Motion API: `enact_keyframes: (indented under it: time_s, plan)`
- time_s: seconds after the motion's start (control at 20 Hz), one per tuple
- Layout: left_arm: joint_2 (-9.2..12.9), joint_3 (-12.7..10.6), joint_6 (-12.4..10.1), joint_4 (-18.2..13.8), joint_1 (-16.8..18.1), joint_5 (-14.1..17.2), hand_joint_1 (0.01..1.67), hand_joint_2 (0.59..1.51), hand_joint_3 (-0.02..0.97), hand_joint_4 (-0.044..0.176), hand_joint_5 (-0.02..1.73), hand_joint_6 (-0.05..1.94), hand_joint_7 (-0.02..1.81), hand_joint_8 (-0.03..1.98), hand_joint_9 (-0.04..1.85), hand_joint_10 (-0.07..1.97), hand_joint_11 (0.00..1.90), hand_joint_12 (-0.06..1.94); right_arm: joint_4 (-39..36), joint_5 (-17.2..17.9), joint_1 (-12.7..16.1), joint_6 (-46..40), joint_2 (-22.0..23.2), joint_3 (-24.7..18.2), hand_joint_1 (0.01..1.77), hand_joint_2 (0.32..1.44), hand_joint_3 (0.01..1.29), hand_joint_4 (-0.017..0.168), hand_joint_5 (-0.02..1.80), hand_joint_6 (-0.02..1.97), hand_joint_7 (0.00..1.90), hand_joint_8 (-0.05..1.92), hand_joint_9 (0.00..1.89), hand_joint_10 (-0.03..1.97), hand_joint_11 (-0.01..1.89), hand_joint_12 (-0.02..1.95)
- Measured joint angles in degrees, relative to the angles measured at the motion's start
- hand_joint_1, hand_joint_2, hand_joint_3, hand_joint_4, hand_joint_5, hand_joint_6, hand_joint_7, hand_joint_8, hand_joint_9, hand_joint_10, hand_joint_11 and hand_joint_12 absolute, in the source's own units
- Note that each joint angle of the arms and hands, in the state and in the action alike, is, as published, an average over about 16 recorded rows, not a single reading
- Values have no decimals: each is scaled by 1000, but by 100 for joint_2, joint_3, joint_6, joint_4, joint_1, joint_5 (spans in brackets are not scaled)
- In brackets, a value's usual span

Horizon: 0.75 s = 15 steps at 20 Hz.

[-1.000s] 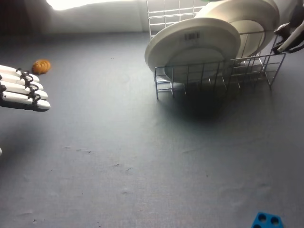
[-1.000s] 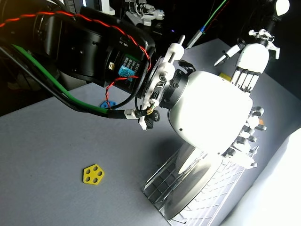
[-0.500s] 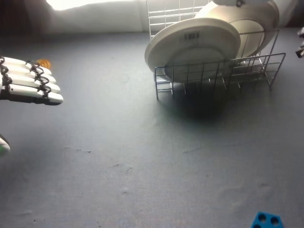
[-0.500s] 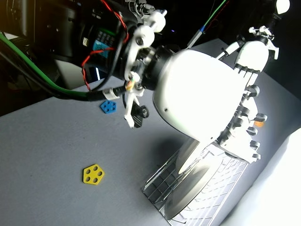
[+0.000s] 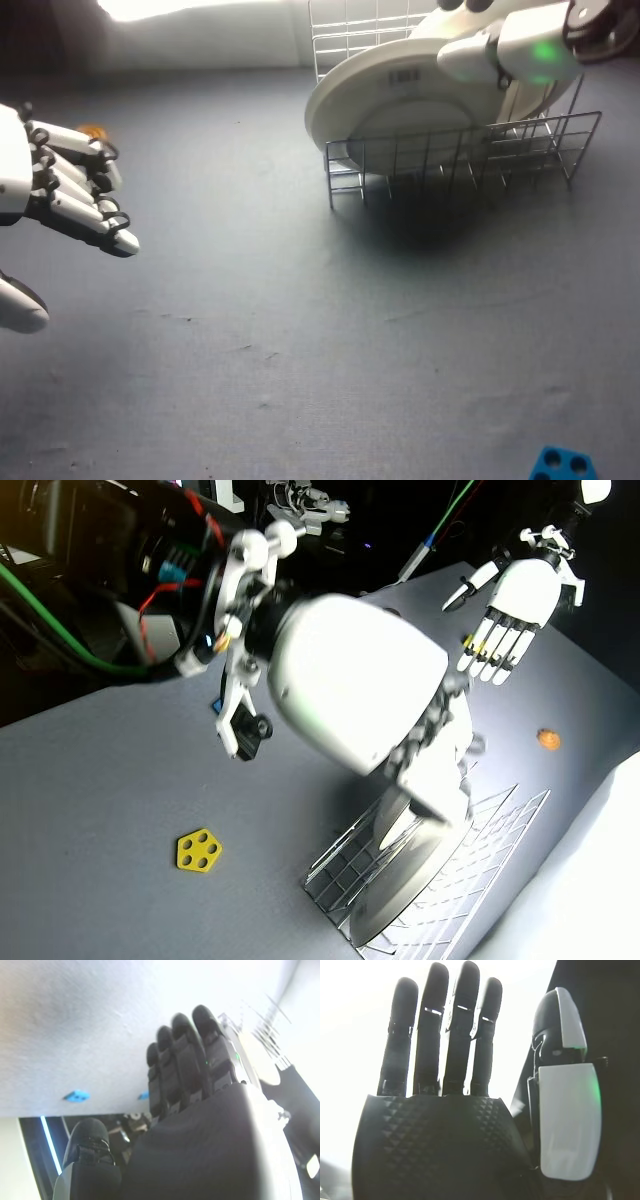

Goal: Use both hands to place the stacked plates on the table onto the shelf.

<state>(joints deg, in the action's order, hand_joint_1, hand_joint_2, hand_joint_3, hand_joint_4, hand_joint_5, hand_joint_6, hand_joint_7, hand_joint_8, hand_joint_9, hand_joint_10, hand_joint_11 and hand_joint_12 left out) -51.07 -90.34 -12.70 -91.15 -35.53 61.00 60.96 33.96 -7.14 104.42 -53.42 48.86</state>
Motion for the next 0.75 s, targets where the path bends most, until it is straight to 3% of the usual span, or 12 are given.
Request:
enact_keyframes:
  time_s: [0.15, 0.3, 0.45, 0.75]
  plan:
    - [56, 154, -3, -153, 166, 29, 33, 1223, 17, 0, 541, 85, 639, 153, 589, 170, 196, 797, -140, 270, -95, 52, 59, -175, 881, 1019, 12, -1, 727, 834, 801, 774, 596, 1134, 360, 1604]
    - [109, 285, -6, -268, 309, 67, 73, 1245, 17, -1, 610, 384, 698, 500, 656, 519, 295, 1088, -226, 496, -163, 92, 101, -304, 840, 1006, 12, -1, 759, 1146, 813, 1116, 664, 1371, 493, 1699]
    - [148, 374, -2, -363, 407, 112, 163, 1255, 16, -2, 771, 701, 860, 828, 821, 847, 525, 1300, -201, 671, -203, 127, 136, -373, 778, 1020, 12, -1, 853, 1412, 890, 1422, 813, 1557, 715, 1775]
    - [164, 406, 5, -417, 448, 153, 257, 1270, 15, -3, 889, 1131, 927, 1342, 901, 1364, 736, 1641, -165, 847, -217, 185, 164, -412, 712, 1023, 12, -2, 958, 1783, 970, 1810, 963, 1840, 956, 1896]
